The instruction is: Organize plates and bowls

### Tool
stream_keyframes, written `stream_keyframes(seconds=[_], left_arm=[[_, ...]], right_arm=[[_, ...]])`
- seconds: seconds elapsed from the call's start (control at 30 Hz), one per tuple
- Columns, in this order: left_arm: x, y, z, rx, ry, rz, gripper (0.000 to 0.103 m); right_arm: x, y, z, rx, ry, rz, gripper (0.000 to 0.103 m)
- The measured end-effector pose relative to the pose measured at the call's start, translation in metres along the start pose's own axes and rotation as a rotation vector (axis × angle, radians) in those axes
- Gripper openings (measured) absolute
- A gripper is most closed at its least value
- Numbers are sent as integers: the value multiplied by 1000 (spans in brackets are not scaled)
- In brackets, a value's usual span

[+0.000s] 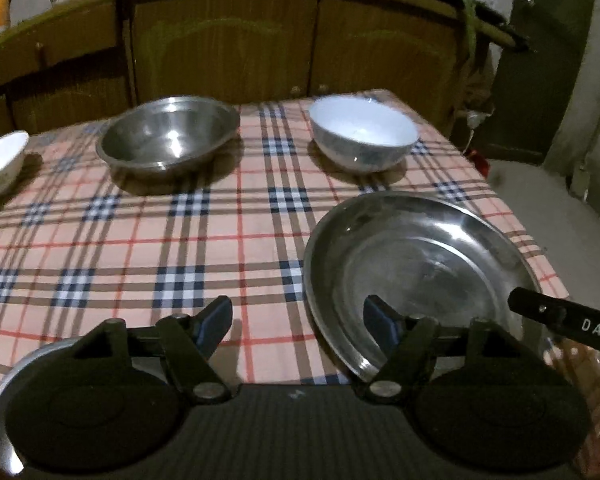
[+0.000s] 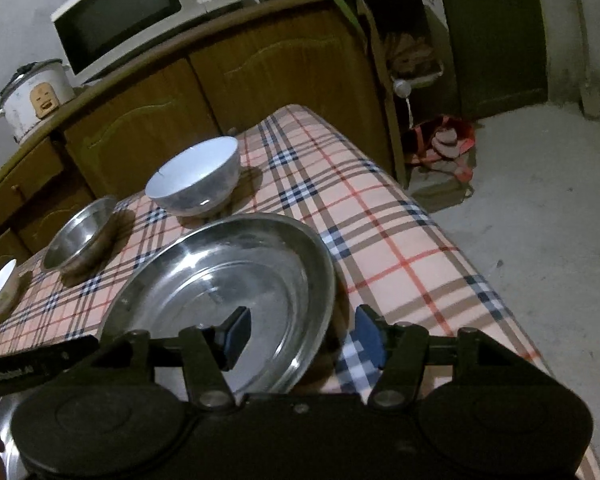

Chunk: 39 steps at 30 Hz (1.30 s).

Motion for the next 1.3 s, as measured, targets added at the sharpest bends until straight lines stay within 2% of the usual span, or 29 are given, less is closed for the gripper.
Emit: stream_keyframes(seconds=[0.1, 0.17, 0.2, 0.23, 0.27, 0.37, 0.47, 0.77, 1.3], left_arm=[[11, -3, 1, -4, 25, -7, 68], [19, -8, 2, 14, 36, -9, 53], [23, -10, 2, 20, 45, -9, 50], [26, -12, 2, 23, 52, -11, 44], [29, -14, 2, 27, 59, -16, 35], [34, -17, 1, 38, 71, -16, 26], [31, -14, 1, 17, 73, -31, 21], [-3, -20, 14, 30, 11, -57, 20], [-101, -32, 22, 91, -151, -80, 20]], right_arm=[[11, -3, 3, 14, 12, -5, 71], [17, -5, 5, 23, 14, 2, 70], [18, -5, 6, 24, 14, 6, 68], [20, -5, 7, 25, 12, 7, 61], [21, -4, 8, 23, 13, 12, 46], [23, -4, 9, 13, 10, 1, 31], [19, -9, 9, 32, 0, -14, 19], [-28, 0, 24, 8, -84, -13, 19], [-141, 21, 36, -15, -228, -16, 19]])
Point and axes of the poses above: each gripper's, at about its wrist camera, not at the fingertips, and x roughly the way its jaws point, y to its left, z to its top, the point moved 9 cm from there along x, roughly the way its jaws point, and after that the axes turned 2 degrees about -x, right-handed, at the moved point
